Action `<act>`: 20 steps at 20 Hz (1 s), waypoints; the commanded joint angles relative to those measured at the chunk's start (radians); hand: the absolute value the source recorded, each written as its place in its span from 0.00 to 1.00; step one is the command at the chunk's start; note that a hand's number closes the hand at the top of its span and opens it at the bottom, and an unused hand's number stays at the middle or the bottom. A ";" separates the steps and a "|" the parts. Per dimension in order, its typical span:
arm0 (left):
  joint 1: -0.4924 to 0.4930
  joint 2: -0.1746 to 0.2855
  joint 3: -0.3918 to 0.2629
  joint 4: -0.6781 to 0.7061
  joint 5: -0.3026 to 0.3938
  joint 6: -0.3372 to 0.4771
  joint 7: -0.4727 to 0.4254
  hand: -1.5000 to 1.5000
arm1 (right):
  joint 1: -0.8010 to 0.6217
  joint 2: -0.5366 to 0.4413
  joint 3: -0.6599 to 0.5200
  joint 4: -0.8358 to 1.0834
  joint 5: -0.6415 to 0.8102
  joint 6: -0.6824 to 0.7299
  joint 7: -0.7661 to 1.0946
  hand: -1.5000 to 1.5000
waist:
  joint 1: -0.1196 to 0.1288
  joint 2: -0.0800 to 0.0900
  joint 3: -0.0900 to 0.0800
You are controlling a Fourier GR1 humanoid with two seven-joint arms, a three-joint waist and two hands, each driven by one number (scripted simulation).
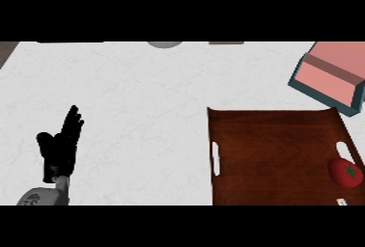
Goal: Pick the tomato from the tray and place it in the cardboard box
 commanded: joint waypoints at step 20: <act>0.016 -0.041 0.044 -0.039 -0.061 -0.058 0.035 0.50 | -0.386 0.187 0.250 -0.113 0.255 0.287 0.630 0.00 | 0.024 0.002 0.002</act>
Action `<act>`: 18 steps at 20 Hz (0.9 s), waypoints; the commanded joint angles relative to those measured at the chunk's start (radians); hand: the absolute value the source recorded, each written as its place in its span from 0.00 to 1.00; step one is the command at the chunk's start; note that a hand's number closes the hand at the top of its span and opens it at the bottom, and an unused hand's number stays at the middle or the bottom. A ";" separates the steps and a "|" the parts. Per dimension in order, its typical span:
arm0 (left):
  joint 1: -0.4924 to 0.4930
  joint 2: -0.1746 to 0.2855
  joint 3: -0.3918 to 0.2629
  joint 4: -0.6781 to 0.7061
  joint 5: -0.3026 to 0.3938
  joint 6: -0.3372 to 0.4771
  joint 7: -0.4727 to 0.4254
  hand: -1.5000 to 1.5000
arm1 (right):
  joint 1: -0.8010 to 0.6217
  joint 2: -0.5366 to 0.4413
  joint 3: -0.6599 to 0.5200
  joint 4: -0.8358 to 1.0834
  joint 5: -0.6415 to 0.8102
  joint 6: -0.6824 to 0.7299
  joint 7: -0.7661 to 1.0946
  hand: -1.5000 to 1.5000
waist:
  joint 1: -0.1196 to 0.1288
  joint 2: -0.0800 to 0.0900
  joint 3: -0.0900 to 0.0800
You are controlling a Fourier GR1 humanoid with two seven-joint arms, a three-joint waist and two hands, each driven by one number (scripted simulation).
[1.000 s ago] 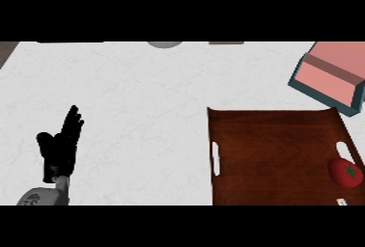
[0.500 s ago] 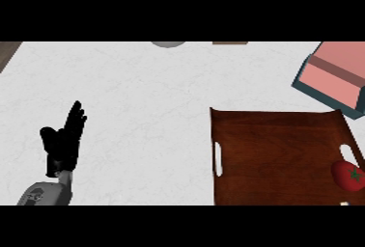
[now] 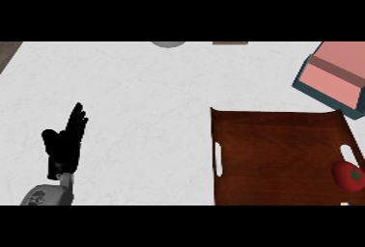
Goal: Pick the tomato from the tray and place it in the cardboard box
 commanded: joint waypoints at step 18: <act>-0.023 -0.063 0.075 0.057 -0.074 -0.051 -0.019 0.50 | -0.265 0.291 0.058 0.173 0.311 0.217 0.114 0.00 | -0.002 0.000 0.000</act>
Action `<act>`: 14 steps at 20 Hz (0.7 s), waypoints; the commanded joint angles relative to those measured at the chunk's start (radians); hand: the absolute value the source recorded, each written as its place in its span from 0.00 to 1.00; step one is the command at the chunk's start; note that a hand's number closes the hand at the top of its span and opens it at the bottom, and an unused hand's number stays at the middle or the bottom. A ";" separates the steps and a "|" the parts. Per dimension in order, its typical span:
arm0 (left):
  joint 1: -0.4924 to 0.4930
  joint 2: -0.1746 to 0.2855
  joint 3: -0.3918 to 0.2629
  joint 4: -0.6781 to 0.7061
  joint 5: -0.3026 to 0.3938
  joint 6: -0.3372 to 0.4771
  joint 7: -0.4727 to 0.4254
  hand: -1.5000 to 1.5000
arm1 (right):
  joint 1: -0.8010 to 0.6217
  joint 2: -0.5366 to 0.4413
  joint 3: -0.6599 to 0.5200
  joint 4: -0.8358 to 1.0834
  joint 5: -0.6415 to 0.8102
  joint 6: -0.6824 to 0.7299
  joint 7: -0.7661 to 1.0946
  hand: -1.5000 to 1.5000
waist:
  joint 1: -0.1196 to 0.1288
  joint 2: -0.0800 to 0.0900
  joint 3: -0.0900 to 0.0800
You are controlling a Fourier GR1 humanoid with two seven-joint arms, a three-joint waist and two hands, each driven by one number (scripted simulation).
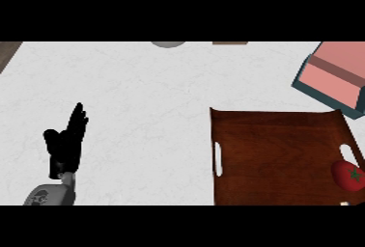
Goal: Pick the tomato from the tray and place it in the cardboard box
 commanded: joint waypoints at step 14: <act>0.031 -0.033 0.030 -0.112 -0.059 -0.017 0.073 0.50 | -0.024 0.126 -0.047 0.171 0.236 0.074 -0.170 0.00 | 0.000 -0.001 0.000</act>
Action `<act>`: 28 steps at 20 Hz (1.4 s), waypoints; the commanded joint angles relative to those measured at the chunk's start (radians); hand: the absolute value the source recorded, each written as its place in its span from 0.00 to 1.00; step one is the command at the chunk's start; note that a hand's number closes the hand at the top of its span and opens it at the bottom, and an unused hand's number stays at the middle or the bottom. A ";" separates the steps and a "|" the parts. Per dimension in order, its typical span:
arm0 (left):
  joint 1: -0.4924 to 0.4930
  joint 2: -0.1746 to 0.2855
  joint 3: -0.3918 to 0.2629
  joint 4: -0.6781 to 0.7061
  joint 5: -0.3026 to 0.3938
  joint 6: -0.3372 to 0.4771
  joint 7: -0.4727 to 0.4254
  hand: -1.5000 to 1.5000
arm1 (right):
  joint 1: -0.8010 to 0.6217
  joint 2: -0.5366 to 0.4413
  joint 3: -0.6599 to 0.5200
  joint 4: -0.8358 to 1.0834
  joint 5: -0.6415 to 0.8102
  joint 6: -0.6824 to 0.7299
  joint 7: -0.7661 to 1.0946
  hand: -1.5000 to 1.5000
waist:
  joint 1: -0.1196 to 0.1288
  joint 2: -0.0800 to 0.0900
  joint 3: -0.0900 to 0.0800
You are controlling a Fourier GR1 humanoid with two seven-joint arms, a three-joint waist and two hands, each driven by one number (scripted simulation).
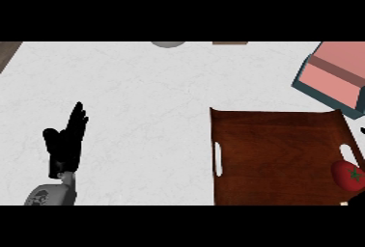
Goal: Pick the tomato from the tray and place it in the cardboard box
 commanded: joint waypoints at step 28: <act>-0.037 -0.022 0.062 -0.052 -0.044 -0.058 0.098 0.50 | -0.049 0.107 -0.033 0.301 0.308 -0.222 -0.450 1.00 | -0.001 0.000 0.000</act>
